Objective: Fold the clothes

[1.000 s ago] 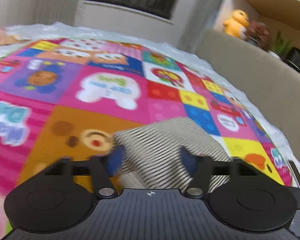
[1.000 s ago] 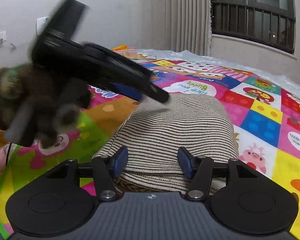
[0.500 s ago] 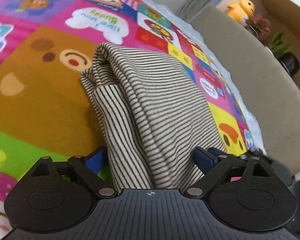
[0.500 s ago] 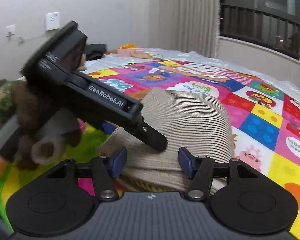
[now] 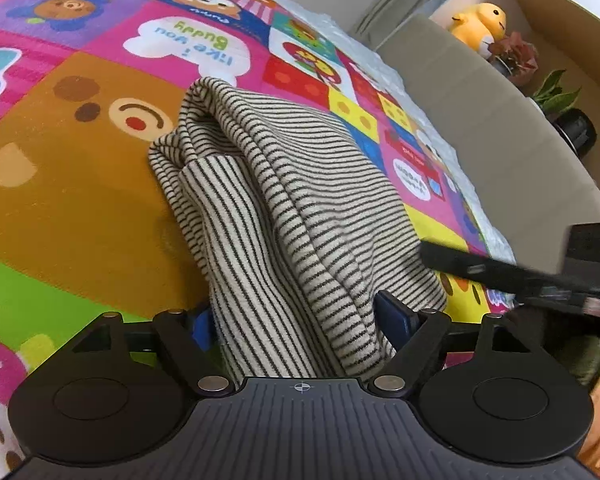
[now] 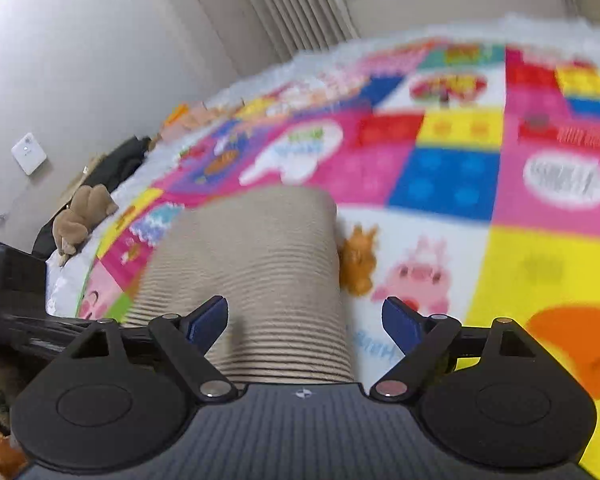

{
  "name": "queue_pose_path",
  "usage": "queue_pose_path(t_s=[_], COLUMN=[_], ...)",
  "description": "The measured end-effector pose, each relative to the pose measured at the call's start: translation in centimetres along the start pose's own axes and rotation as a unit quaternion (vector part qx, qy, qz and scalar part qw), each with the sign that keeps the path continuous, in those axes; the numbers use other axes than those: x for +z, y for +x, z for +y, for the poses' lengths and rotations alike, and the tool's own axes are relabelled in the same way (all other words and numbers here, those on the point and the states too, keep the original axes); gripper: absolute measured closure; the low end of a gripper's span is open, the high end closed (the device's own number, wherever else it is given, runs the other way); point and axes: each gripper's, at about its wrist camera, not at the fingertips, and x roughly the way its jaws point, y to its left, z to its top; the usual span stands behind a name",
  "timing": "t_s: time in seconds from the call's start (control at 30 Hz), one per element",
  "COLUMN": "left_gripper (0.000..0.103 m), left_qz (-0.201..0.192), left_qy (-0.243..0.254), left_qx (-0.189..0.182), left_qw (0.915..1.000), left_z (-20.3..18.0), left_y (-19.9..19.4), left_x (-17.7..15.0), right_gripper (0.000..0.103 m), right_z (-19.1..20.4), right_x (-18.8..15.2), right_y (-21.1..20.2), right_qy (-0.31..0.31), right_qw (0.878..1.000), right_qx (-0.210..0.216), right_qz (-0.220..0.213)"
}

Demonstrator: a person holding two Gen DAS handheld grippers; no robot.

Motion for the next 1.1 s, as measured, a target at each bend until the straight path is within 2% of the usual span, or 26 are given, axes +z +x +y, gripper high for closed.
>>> queue_pose_path(t_s=[0.13, 0.17, 0.23, 0.43, 0.53, 0.73, 0.9, 1.0, 1.1], left_gripper=[0.021, 0.022, 0.023, 0.031, 0.032, 0.031, 0.028, 0.029, 0.028], left_qz=[0.001, 0.000, -0.002, -0.022, -0.037, -0.092, -0.113, -0.136, -0.191], left_qy=[0.000, 0.000, -0.001, -0.037, -0.047, -0.030, -0.032, 0.002, 0.045], left_qx=[-0.003, -0.004, -0.007, -0.033, -0.023, 0.043, 0.076, 0.089, 0.099], left_qw=[1.0000, 1.0000, 1.0000, 0.9985, 0.9979, 0.9944, 0.9902, 0.9867, 0.9755], left_z=[0.2, 0.3, 0.4, 2.6, 4.4, 10.2, 14.4, 13.5, 11.9], left_y=[0.1, 0.1, 0.0, -0.8, -2.3, -7.2, -8.7, -10.8, -13.2], left_x=[0.0, 0.0, 0.0, 0.4, 1.3, 5.0, 6.9, 7.2, 8.0], right_gripper=[0.017, 0.019, 0.030, 0.038, 0.038, 0.042, 0.040, 0.036, 0.029], right_z=[-0.7, -0.5, 0.0, 1.9, 3.7, 8.8, 12.4, 13.2, 13.5], right_x=[-0.3, -0.3, -0.3, 0.5, 1.9, 5.2, 7.1, 7.1, 6.6], right_y=[2.2, 2.5, 2.7, 3.5, 5.7, 13.1, 18.9, 19.2, 18.6], right_qy=[0.020, 0.017, 0.011, 0.002, -0.011, -0.031, -0.079, -0.095, -0.134], right_qw=[0.999, 0.999, 0.999, 0.999, 0.997, 0.992, 0.992, 0.992, 0.990], right_qx=[0.033, 0.037, 0.049, 0.052, 0.071, 0.122, 0.096, 0.079, 0.040], right_qz=[0.010, 0.010, 0.014, 0.006, 0.006, 0.004, -0.007, -0.013, -0.023])
